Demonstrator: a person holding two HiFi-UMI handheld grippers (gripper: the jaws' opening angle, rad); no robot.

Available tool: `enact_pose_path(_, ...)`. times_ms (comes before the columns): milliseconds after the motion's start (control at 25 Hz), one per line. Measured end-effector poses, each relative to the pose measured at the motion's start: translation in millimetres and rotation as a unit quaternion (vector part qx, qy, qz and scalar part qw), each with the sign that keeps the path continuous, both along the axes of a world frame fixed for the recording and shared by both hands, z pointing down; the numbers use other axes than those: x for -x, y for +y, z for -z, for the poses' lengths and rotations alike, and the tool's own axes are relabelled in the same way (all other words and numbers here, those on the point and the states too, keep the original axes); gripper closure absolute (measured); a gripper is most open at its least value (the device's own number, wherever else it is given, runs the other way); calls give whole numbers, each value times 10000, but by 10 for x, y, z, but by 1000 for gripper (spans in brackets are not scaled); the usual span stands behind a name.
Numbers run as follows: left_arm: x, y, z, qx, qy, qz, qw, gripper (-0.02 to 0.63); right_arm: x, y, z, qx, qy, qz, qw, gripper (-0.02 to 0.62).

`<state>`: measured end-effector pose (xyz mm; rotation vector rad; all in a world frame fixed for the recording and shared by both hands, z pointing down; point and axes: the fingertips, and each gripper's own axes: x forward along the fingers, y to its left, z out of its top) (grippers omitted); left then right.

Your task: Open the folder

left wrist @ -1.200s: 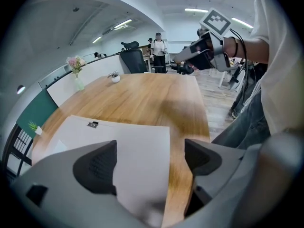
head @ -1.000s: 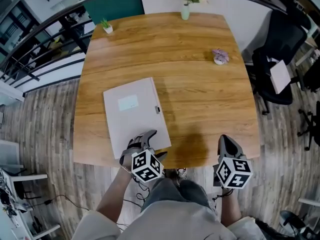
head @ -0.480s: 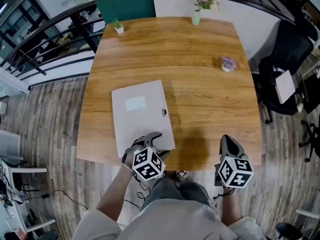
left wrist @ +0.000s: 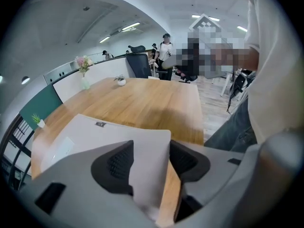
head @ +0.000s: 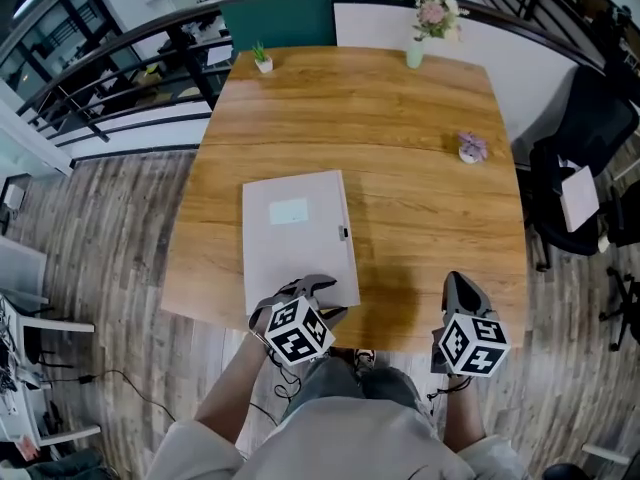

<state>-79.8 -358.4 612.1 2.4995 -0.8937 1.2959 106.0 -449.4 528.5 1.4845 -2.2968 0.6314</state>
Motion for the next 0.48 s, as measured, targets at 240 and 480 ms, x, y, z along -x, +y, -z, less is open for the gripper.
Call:
enact_pose_path(240, 39, 25, 270, -227, 270, 105, 9993, 417, 162, -93, 32, -30, -49, 216, 9997, 594)
enact_pose_path(480, 136, 123, 604, -763, 567, 318, 9950, 467, 380, -142, 74, -69, -79, 498, 9987, 594)
